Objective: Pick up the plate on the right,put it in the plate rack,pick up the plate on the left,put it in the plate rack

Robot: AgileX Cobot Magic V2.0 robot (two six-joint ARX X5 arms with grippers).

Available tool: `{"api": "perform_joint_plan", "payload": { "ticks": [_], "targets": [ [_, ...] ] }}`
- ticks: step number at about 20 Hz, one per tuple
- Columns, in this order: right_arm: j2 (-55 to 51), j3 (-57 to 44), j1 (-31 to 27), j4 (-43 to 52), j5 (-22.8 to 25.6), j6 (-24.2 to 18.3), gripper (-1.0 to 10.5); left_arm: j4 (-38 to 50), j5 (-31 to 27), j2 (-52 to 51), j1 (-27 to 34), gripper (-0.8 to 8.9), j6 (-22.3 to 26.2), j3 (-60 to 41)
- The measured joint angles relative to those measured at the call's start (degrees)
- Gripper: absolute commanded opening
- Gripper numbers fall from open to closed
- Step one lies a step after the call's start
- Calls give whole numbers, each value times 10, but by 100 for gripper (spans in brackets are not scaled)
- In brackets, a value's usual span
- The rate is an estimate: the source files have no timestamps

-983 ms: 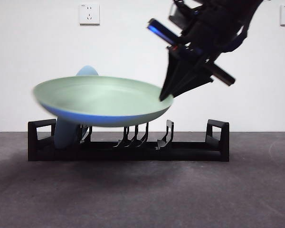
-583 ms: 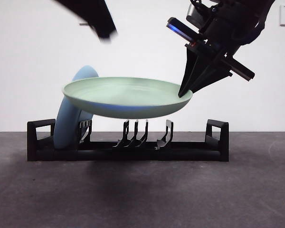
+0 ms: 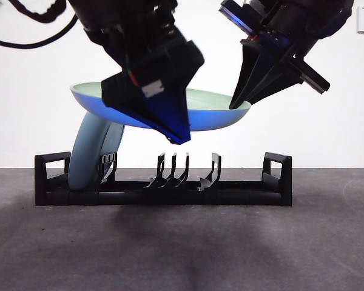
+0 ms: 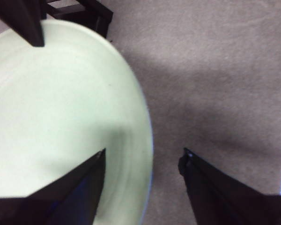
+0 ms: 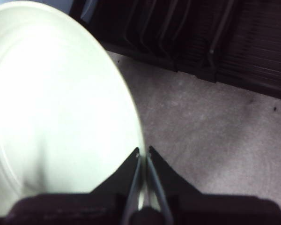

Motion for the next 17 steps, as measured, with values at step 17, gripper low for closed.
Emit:
{"api": "perform_joint_plan", "payload": {
  "ticks": [17],
  "targets": [
    [-92, 0, -30, -29, 3, -17, 195, 20, 48, 7, 8, -9, 13, 0]
  ]
}}
